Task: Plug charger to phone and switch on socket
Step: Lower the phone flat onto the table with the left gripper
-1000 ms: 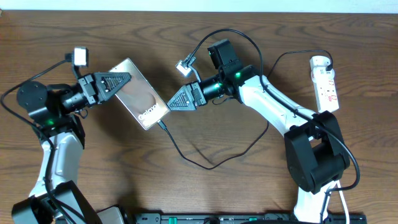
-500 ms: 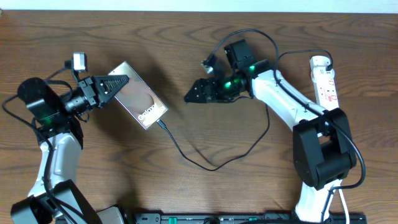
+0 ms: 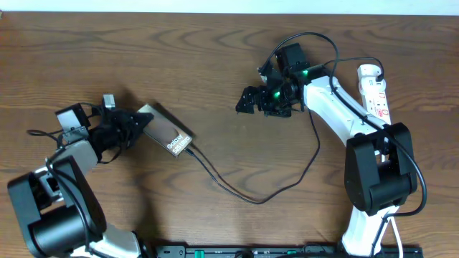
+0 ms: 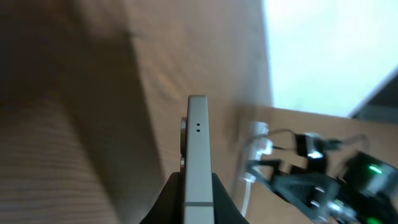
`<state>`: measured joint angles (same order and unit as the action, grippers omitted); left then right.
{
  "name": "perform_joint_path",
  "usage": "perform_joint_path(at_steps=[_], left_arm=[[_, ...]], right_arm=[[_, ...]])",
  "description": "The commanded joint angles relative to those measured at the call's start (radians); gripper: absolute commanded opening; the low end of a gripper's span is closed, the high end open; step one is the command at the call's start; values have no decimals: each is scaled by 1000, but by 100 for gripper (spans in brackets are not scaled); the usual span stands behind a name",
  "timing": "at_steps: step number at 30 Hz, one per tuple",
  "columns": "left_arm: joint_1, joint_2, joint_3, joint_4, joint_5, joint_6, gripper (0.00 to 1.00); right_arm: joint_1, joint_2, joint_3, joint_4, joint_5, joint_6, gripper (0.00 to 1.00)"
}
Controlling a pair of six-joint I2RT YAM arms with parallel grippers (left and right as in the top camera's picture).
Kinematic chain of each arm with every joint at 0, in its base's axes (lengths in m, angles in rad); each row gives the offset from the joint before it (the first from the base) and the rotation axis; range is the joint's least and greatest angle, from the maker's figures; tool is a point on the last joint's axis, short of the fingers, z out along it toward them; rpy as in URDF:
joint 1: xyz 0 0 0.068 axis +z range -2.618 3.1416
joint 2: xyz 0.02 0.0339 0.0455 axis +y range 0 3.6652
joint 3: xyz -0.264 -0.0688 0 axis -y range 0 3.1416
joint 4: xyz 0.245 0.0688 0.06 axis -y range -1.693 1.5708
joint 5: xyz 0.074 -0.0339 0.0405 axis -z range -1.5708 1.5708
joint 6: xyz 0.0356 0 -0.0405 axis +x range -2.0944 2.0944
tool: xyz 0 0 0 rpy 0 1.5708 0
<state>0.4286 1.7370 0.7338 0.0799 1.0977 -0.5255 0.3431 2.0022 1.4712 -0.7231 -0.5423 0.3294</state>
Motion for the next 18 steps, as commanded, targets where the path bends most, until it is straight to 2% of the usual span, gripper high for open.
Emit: perform_joint_path(at_steps=[1, 8, 13, 18], left_arm=[[2, 30, 7, -34, -114, 43, 7], [2, 44, 7, -60, -129, 42, 7], [2, 44, 7, -179, -273, 31, 7], [2, 44, 7, -214, -291, 31, 7]], right_arm=[[-4, 1, 12, -6, 20, 7, 99], [-3, 1, 12, -7, 20, 7, 99], [-2, 1, 12, -8, 20, 7, 99], [-2, 1, 12, -8, 20, 7, 99]])
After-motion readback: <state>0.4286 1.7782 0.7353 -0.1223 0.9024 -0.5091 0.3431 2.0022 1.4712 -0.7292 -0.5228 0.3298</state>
